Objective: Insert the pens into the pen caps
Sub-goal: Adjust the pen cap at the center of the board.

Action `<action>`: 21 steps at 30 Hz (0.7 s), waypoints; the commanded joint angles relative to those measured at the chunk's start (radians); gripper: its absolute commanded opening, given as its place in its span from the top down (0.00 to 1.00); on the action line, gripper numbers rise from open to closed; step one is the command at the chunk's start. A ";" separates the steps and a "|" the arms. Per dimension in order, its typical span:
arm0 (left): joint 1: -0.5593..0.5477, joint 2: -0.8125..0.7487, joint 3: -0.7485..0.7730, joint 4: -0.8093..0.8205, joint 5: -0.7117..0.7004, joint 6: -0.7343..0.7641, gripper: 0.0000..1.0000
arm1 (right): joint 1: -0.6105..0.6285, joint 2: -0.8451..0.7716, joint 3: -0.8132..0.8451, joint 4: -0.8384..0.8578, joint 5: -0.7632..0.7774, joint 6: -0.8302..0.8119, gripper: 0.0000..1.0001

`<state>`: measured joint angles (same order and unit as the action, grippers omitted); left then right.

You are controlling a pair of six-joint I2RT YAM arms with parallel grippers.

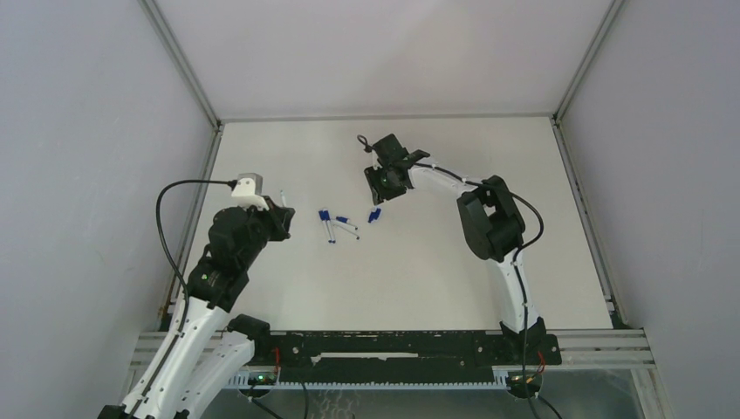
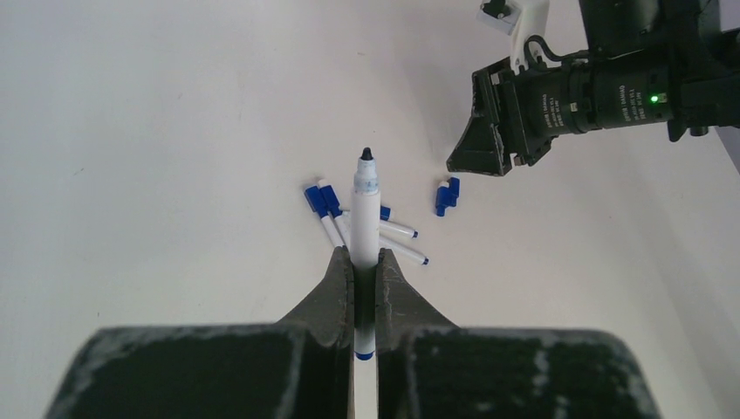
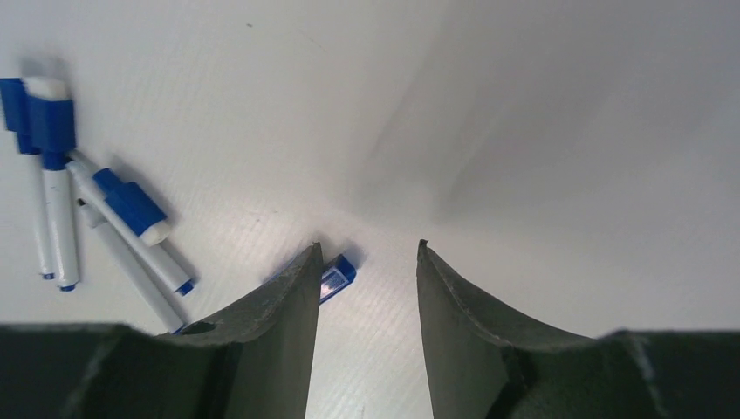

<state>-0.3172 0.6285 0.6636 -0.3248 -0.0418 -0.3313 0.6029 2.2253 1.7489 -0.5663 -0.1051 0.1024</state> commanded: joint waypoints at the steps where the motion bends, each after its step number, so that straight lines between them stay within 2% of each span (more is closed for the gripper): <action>1: 0.006 -0.011 0.005 0.023 -0.002 0.015 1.00 | 0.043 -0.119 0.010 0.073 0.020 -0.048 0.48; 6: 0.006 -0.015 0.004 0.023 -0.009 0.015 1.00 | 0.084 -0.107 0.059 0.061 -0.018 -0.077 0.47; 9: 0.006 -0.015 0.004 0.021 -0.007 0.015 1.00 | 0.093 -0.082 0.095 0.013 0.040 -0.052 0.47; 12: 0.006 -0.014 0.005 0.021 -0.007 0.015 1.00 | 0.081 -0.086 0.075 0.005 0.102 0.003 0.47; 21: 0.006 -0.012 0.005 0.021 -0.007 0.016 1.00 | 0.035 -0.115 -0.020 0.023 0.098 0.083 0.48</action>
<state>-0.3172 0.6235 0.6636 -0.3248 -0.0425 -0.3313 0.6518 2.1601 1.7470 -0.5465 -0.0254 0.1387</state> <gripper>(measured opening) 0.049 0.527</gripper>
